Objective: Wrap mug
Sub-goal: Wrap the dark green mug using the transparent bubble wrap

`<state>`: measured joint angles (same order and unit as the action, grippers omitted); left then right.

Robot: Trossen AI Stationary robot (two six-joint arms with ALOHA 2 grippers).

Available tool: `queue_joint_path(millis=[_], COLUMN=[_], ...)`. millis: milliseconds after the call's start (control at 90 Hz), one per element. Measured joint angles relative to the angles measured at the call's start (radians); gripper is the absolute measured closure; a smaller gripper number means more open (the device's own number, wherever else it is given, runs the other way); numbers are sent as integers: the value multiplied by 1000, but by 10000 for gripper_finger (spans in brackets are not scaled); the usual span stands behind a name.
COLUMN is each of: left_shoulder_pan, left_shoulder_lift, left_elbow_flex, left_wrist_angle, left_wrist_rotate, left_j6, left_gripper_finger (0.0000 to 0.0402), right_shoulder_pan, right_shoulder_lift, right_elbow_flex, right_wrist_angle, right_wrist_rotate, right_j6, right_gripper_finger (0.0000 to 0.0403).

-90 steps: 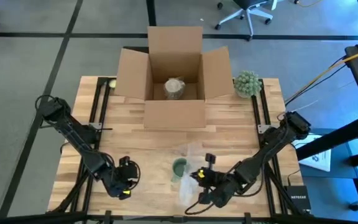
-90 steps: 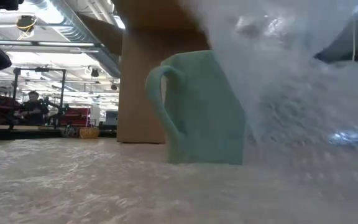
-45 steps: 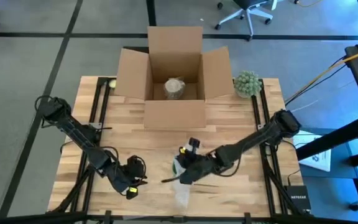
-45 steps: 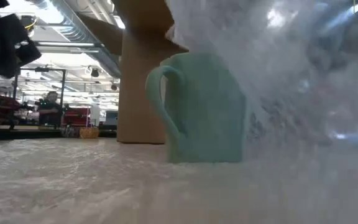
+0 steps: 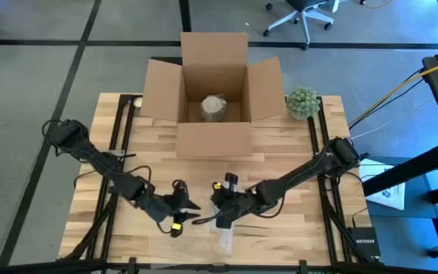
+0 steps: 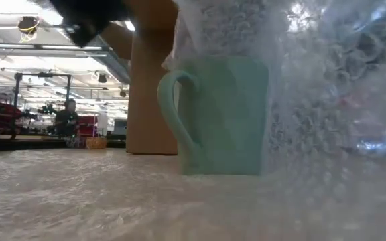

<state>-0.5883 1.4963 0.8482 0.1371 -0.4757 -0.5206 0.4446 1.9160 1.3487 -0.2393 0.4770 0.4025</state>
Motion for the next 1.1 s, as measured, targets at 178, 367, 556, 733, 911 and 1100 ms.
queue_joint_path(millis=[178, 367, 556, 733, 911, 1100], left_shoulder_pan=[80, 131, 124, 118, 107, 121], left_shoulder_lift=[26, 136, 228, 242, 245, 246], left_elbow_flex=[0, 0, 3, 3, -1, -1], left_wrist_angle=[100, 194, 214, 222, 283, 288], left_wrist_rotate=[60, 158, 19, -11, -18, -23], left_j6=[97, 79, 48, 79, 144, 183], left_gripper_finger=[308, 308, 308, 308, 308, 308], right_shoulder_pan=[-1, -9, -18, -18, -16, -10], right_shoulder_lift=[0, 0, 0, -6, -39, -52], right_elbow_flex=[0, 0, -1, -1, 56, 294], right_wrist_angle=[5, -3, -2, -10, -95, -455], right_wrist_rotate=[1, -13, -21, -6, -50, -173], right_j6=[-19, -21, -5, 4, 10, 19], right_gripper_finger=[402, 402, 369, 307, 273, 269])
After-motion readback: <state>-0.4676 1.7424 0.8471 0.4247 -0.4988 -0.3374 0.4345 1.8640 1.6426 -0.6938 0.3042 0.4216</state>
